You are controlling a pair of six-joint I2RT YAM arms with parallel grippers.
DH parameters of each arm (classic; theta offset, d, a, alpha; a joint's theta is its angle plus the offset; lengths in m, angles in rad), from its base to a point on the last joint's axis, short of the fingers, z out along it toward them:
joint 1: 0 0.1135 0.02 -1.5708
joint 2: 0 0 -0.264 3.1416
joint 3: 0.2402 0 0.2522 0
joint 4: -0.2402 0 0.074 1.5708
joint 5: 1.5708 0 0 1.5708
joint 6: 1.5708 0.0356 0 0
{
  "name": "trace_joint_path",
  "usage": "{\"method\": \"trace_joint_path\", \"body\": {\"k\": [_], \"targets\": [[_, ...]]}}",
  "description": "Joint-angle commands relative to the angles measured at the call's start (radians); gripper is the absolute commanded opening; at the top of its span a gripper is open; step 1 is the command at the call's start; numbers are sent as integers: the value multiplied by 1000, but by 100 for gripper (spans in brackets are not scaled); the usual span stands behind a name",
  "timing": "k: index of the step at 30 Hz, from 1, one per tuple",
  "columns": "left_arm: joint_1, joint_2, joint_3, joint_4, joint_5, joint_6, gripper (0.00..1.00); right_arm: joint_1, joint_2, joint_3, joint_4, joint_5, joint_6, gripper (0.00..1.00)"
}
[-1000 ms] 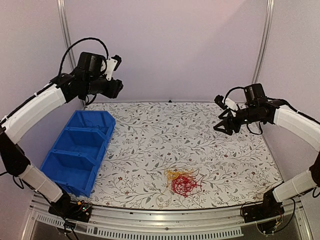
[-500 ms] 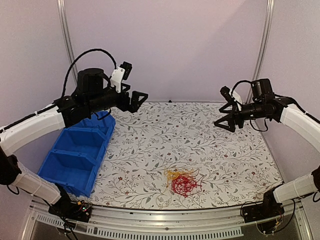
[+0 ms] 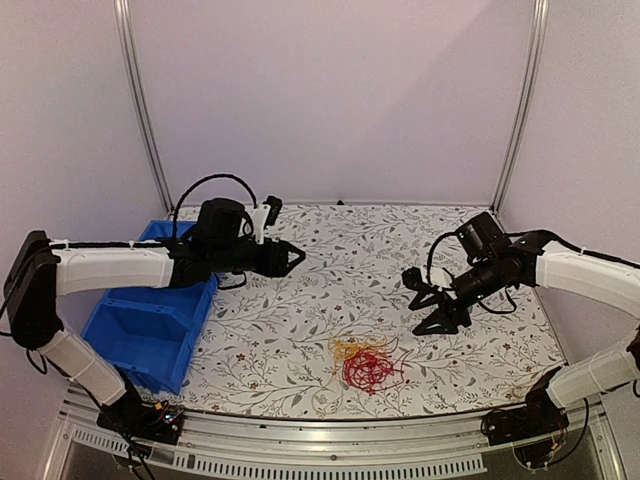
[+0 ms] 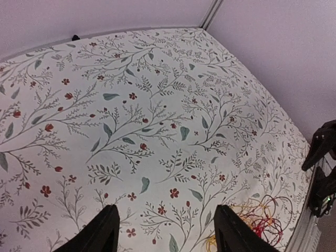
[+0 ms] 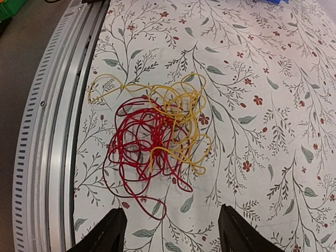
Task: Untangle the cables
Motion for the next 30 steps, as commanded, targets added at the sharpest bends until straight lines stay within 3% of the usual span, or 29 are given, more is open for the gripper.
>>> {"method": "trace_joint_path", "body": {"k": [1, 3, 8, 17, 21, 26, 27, 30], "targets": [[-126, 103, 7, -28, 199, -111, 64, 79, 55, -36, -14, 24, -65, 68], [-194, 149, 9, -62, 141, -139, 65, 113, 75, -46, -13, 25, -64, 73], [-266, 265, 29, -95, 152, -267, 62, 187, 96, -92, 42, 109, -71, 72], [-283, 328, 74, -105, 120, -312, 51, 216, 141, -96, 103, 139, -32, 67], [-277, 375, 114, -105, 136, -297, 38, 218, 162, -92, 118, 134, -24, 65], [-267, 404, 160, -105, 160, -292, 11, 220, 165, -111, 166, 135, -13, 65], [-267, 386, 169, -105, 150, -283, 7, 222, 170, -119, 188, 152, -10, 64], [-264, 323, 203, -102, 122, -218, 0, 222, 211, -114, 229, 206, 14, 30]]}}
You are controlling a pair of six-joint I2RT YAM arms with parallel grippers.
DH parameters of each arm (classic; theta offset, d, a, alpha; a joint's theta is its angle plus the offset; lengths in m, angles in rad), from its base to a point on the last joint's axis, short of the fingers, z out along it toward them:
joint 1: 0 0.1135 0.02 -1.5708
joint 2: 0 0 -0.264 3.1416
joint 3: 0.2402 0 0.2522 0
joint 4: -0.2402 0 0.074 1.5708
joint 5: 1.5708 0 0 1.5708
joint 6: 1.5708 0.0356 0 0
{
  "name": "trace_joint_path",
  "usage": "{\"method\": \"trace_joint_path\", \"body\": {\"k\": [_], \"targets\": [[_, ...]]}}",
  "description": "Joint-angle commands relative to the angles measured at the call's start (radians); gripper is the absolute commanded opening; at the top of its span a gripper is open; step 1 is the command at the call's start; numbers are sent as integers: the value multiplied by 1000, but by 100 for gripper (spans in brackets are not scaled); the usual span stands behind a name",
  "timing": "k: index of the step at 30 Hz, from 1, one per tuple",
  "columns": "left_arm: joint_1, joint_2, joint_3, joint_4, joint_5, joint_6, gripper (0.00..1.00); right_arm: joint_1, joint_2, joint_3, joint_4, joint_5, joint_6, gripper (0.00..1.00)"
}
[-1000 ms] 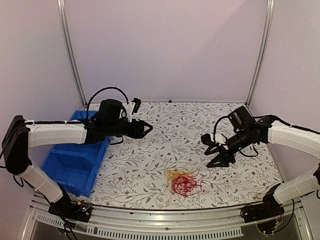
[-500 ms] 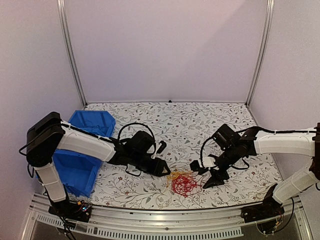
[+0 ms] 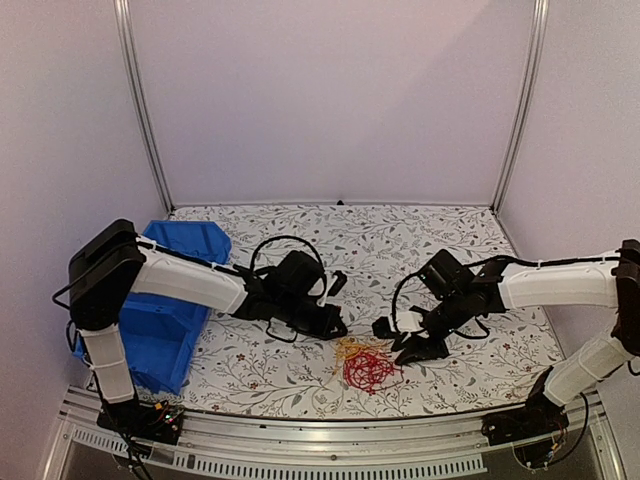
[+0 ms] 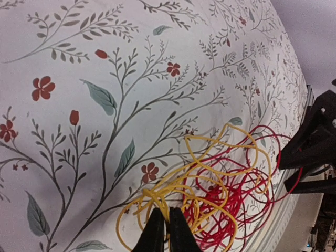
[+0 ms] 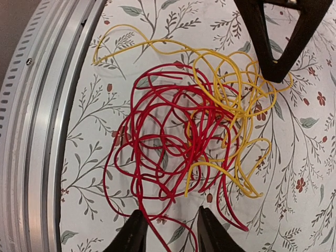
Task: Untangle the cables
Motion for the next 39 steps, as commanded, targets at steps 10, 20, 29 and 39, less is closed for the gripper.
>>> {"method": "trace_joint_path", "body": {"k": [10, 20, 29, 39], "targets": [[34, -290, 285, 50, -149, 239, 0, -238, 124, 64, 48, -83, 106, 0], [33, -267, 480, 55, -125, 338, 0, -391, 97, 151, -71, -70, 90, 24], [33, -167, 483, 71, -75, 325, 0, -391, -84, 446, -227, -221, 120, 62], [28, -121, 472, 87, -24, 302, 0, -389, -5, 681, -172, -375, 352, 64]]}}
